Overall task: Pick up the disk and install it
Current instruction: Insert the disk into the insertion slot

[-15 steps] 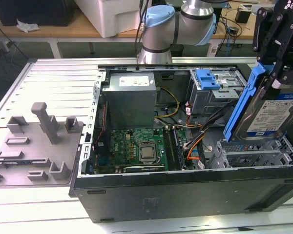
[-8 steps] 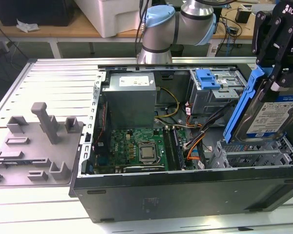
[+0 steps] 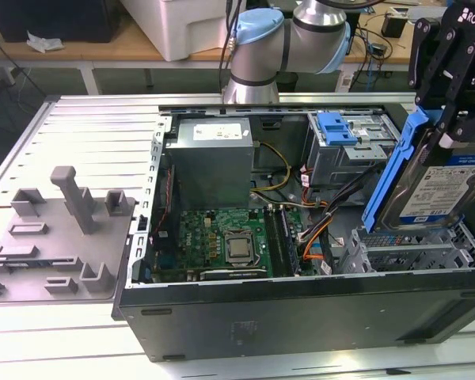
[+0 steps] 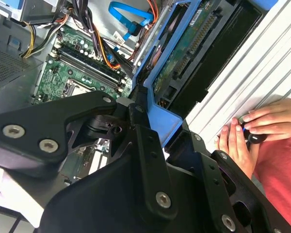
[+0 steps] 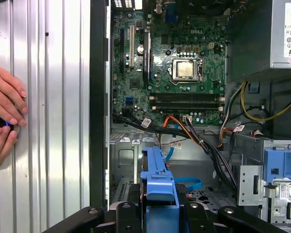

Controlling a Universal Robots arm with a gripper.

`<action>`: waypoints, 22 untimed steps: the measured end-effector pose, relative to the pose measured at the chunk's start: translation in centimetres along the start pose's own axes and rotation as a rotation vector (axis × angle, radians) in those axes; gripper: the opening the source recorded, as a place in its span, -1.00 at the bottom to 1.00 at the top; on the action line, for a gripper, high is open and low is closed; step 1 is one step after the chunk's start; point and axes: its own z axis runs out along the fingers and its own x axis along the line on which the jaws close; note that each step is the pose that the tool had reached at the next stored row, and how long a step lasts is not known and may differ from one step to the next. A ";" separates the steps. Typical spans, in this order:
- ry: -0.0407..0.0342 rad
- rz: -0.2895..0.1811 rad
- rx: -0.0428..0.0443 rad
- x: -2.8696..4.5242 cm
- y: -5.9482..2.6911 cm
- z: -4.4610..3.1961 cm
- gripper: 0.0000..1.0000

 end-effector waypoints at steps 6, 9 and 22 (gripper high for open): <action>0.0004 0.020 -0.0004 0.00 0.01 0.04 -0.26; 0.0006 0.029 -0.0006 0.00 0.02 0.06 -0.26; 0.0003 0.005 -0.0001 0.00 0.19 0.08 -0.26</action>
